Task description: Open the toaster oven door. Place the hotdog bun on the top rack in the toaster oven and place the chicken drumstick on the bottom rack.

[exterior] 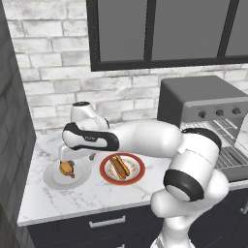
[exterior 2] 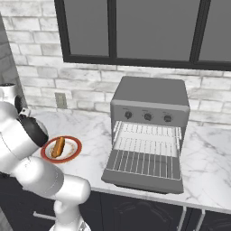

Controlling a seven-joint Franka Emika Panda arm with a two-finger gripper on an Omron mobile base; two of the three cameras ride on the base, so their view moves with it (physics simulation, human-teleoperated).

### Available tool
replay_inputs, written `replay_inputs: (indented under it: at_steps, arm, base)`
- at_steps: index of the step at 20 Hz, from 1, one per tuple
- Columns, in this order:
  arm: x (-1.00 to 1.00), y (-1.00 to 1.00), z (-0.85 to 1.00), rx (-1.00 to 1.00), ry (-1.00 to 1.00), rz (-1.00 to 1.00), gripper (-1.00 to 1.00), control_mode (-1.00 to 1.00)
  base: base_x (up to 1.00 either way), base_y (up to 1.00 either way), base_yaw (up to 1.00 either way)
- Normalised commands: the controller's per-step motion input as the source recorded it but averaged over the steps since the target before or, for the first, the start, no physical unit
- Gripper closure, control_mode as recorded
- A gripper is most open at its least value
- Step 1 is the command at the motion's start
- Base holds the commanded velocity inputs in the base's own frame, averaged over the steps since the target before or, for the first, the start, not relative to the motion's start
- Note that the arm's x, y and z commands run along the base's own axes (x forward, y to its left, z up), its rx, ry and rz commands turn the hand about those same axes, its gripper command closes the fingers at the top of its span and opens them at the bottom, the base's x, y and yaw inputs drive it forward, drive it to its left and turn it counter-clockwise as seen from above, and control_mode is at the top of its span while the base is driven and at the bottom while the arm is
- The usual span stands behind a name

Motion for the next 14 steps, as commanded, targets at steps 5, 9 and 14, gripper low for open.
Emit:
replay_inputs:
  at_steps: [5,9,14]
  arm:
    - [0.25,0.14,-0.25,0.01,-0.14,0.02,-1.0,-1.0]
    - [0.43,0.11,-0.18,0.01,0.0,0.0,-1.0,-1.0]
    - [0.31,0.28,-0.28,0.05,0.0,0.0,-1.0,-1.0]
  base:
    - [0.0,0.0,0.0]
    - [0.0,0.0,0.0]
    - [0.0,0.0,0.0]
